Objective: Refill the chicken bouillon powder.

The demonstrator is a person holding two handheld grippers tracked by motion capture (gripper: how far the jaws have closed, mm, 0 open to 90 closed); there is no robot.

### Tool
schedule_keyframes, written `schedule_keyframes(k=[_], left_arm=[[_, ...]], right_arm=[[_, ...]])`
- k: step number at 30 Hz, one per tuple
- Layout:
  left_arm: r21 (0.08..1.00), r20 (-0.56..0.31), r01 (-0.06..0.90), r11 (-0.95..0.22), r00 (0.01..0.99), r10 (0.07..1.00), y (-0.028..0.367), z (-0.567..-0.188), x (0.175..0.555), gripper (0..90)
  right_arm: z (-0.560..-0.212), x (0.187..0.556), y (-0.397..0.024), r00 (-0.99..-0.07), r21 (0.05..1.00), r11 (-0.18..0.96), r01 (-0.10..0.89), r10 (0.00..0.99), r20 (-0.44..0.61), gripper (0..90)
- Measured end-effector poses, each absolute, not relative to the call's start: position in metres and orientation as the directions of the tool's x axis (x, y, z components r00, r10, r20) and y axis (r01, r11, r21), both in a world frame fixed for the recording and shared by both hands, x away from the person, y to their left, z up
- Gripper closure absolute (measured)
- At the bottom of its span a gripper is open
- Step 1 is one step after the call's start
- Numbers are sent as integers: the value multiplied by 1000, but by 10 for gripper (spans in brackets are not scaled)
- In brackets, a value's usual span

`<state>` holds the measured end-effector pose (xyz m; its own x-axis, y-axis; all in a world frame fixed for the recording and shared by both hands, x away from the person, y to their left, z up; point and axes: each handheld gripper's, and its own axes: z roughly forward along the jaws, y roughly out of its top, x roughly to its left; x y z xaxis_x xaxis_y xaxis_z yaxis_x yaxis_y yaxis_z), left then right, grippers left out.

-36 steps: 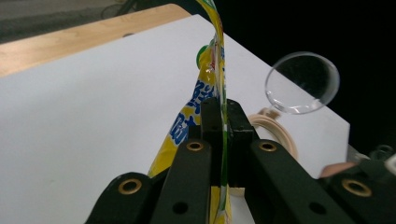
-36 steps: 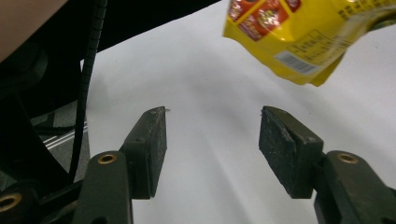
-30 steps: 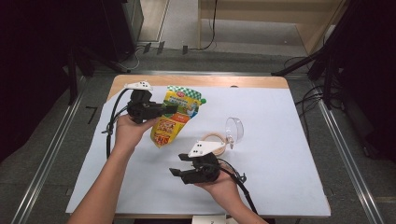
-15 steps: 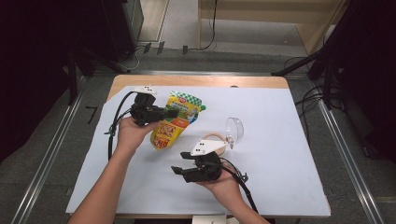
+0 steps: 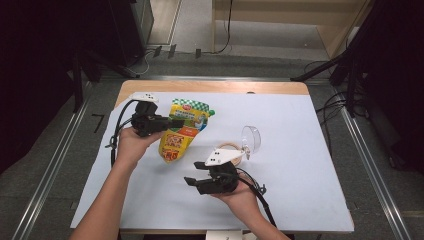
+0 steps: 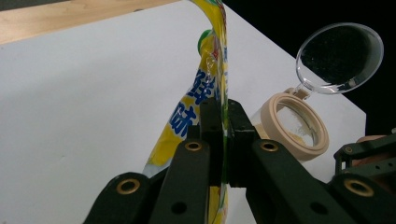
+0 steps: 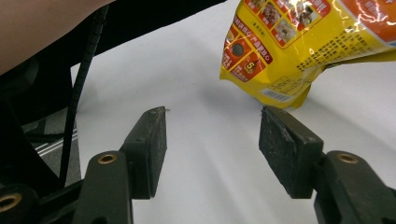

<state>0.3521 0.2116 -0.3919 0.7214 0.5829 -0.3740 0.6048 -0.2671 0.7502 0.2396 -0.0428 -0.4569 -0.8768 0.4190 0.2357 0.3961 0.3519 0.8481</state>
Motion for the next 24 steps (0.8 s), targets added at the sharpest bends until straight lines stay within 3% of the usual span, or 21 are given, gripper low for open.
schedule_keyframes(k=[24], left_arm=[[774,-312,551,-312,761,569,241,-389,329,840]], right_arm=[[-450,245,-43,-886,857,362,366,418,202,432]])
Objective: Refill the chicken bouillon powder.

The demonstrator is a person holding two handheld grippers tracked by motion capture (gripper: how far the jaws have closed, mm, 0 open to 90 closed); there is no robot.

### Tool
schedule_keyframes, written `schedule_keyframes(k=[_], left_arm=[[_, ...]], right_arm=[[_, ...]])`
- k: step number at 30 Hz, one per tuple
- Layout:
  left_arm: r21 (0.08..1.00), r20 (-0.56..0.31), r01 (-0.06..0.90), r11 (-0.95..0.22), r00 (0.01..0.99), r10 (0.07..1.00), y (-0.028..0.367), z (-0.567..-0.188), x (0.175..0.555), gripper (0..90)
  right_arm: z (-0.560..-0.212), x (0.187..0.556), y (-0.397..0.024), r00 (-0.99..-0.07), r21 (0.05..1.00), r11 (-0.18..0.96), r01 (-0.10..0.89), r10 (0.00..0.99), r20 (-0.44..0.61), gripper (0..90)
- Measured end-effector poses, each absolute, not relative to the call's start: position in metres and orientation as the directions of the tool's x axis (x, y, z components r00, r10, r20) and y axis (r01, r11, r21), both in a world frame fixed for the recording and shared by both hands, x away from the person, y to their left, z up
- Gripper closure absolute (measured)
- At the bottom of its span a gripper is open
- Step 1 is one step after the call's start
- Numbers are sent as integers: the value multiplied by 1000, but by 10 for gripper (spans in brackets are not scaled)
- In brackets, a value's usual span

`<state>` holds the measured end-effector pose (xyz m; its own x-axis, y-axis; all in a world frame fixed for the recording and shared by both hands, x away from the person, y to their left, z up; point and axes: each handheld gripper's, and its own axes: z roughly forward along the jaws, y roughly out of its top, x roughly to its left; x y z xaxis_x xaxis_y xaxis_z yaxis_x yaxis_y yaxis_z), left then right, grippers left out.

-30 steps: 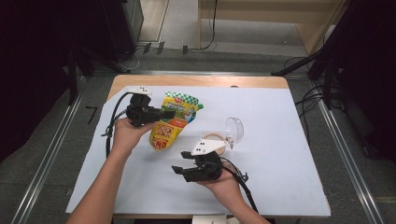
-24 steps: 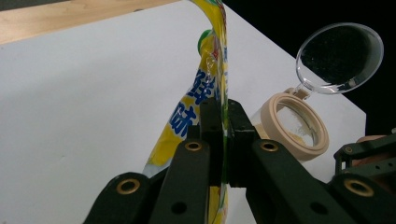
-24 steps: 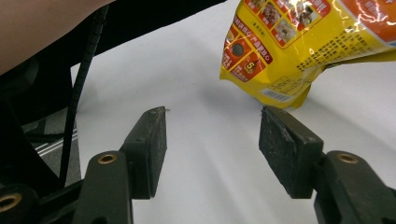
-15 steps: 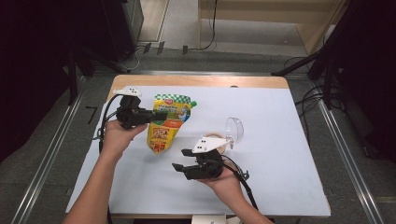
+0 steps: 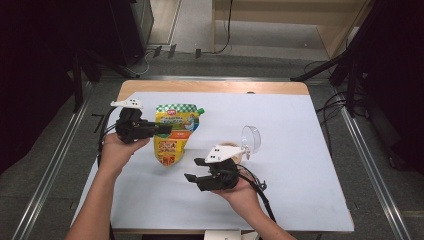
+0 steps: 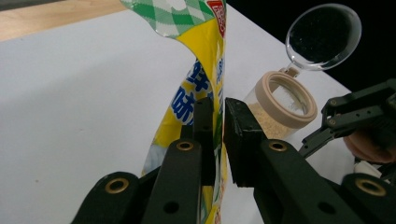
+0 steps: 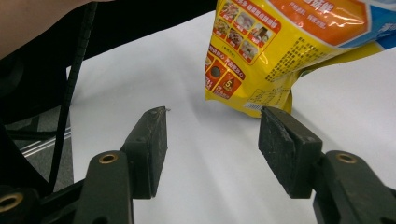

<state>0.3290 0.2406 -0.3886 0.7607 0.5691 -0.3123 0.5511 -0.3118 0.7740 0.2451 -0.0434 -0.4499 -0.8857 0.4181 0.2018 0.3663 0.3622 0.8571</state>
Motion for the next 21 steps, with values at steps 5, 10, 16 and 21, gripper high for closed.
schedule_keyframes(k=[5,10,16,21], left_arm=[[777,-316,548,-311,766,559,245,-389,326,834],[786,-328,543,-297,772,544,250,-386,324,769],[797,-324,531,-287,777,539,254,-381,321,649],[798,-305,519,-305,785,539,256,-372,318,591]], right_arm=[[-448,246,-45,-886,859,359,364,419,201,434],[-447,247,-46,-886,862,356,362,418,199,435],[-446,249,-46,-886,852,366,374,414,211,435],[-444,251,-49,-879,846,371,383,427,211,435]])
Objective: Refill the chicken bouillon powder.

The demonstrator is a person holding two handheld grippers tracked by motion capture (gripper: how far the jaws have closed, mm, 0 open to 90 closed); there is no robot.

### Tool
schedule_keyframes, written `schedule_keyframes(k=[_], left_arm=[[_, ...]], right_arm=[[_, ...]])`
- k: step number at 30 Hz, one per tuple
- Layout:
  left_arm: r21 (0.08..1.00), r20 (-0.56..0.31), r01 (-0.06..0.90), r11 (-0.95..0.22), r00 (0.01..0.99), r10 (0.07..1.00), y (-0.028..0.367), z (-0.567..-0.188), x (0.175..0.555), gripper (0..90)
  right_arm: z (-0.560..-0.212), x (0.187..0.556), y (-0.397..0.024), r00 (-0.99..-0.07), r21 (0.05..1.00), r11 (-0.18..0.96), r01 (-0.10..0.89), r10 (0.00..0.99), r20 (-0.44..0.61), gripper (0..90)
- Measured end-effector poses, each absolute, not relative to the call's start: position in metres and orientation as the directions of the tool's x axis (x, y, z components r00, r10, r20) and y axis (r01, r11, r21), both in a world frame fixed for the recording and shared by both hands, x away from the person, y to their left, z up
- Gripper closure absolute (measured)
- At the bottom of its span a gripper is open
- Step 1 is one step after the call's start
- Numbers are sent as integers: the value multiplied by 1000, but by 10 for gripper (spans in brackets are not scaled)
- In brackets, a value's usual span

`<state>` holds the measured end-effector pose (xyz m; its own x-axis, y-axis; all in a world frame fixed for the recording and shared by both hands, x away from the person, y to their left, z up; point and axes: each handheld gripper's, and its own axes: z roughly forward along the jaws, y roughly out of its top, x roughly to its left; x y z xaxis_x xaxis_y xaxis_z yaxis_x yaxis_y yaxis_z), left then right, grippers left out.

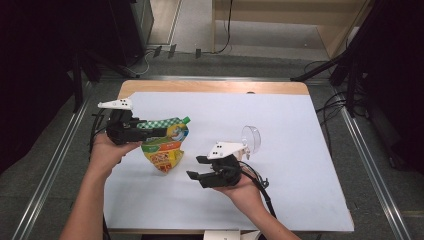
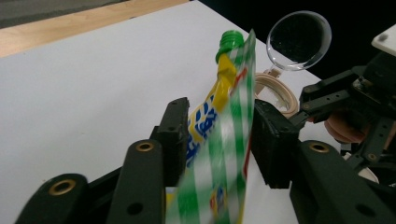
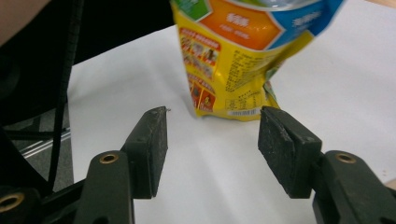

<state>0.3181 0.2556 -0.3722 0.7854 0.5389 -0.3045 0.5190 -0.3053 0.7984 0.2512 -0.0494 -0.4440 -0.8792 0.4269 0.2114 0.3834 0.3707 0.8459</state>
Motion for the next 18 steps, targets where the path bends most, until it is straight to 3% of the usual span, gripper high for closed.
schedule_keyframes(k=[11,18], left_arm=[[783,-312,543,-303,764,564,260,-357,314,479],[775,-337,575,-262,728,597,265,-345,312,462]], right_arm=[[-433,259,-64,-869,826,387,410,440,226,435],[-419,264,-76,-868,829,391,401,452,207,434]])
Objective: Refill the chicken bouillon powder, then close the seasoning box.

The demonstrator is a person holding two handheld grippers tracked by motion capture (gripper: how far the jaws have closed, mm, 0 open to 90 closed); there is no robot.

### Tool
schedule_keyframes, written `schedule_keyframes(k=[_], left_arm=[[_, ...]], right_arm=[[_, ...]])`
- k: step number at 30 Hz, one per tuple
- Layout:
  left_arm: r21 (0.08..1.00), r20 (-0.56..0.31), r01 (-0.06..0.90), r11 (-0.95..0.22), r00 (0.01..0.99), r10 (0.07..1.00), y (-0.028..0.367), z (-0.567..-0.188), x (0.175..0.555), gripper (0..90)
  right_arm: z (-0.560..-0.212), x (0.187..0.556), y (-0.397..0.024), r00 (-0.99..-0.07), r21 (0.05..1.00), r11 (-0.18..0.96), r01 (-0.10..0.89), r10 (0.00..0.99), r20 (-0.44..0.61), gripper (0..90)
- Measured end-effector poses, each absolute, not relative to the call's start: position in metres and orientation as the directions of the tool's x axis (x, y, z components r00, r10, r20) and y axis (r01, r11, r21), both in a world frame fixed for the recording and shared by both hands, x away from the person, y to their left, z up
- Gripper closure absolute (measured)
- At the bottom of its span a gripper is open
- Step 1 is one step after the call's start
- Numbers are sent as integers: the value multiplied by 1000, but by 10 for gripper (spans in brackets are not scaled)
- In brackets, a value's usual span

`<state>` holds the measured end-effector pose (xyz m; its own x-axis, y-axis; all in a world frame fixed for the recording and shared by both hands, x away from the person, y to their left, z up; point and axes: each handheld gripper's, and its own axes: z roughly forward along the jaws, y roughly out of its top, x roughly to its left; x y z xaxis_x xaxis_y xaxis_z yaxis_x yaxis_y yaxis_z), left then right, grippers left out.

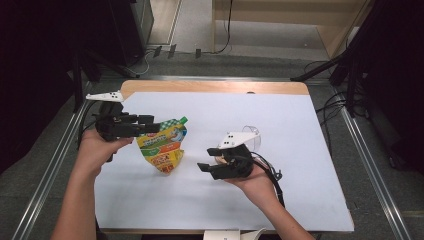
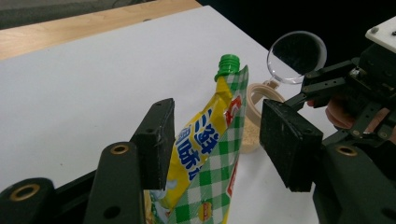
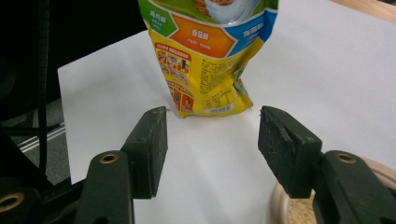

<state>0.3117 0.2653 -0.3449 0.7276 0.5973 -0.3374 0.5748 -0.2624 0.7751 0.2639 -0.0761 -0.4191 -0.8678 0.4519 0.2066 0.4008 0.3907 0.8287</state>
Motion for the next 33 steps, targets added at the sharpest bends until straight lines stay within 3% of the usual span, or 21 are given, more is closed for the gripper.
schedule_keyframes(k=[16,33], left_arm=[[772,-337,599,-215,671,661,292,-334,307,422],[764,-315,620,-178,599,736,316,-347,312,420]], right_arm=[[-398,276,-108,-843,829,356,431,485,230,453],[-384,279,-124,-847,834,359,420,484,218,477]])
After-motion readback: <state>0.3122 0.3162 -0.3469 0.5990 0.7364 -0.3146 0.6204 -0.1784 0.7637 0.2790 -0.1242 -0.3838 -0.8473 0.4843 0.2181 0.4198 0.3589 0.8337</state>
